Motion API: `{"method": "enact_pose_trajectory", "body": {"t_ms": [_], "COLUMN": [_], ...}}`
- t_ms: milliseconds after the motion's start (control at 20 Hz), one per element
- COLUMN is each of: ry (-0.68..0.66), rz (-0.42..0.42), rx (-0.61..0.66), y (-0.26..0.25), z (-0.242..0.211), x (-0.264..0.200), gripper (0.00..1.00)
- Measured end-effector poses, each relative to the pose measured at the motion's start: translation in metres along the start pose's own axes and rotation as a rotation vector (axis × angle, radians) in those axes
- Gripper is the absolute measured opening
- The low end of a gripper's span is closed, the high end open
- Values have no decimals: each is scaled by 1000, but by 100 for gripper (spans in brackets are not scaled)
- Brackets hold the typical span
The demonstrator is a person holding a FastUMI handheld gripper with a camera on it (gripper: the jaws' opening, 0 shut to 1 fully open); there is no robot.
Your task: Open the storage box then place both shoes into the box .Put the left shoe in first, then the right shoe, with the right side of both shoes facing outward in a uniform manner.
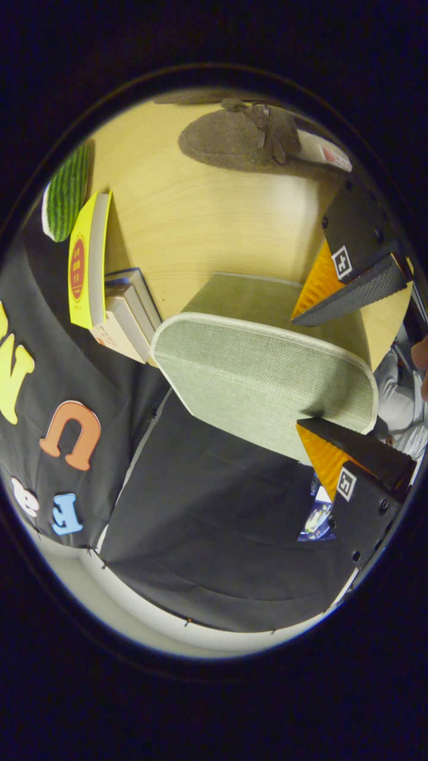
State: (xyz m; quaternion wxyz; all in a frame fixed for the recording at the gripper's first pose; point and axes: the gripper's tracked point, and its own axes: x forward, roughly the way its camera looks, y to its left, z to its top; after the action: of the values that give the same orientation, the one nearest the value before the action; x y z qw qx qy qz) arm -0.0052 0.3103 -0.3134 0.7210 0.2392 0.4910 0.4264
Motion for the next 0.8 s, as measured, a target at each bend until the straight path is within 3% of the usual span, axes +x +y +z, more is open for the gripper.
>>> {"method": "enact_pose_trajectory", "body": {"t_ms": [150, 350, 450, 550, 700, 800], "ry": [11, 21, -12, -56, -51, -51], "rz": [27, 18, -25, -58, -52, -50], "rx": [25, 38, 6, -12, -31, -74], "y": [2, 4, -1, 2, 17, 31], "z": [3, 6, 15, 26, 30, 35], "x": [3, -3, -17, -31, -38, -41], "gripper": [97, 83, 74, 37, 17, 11]}}
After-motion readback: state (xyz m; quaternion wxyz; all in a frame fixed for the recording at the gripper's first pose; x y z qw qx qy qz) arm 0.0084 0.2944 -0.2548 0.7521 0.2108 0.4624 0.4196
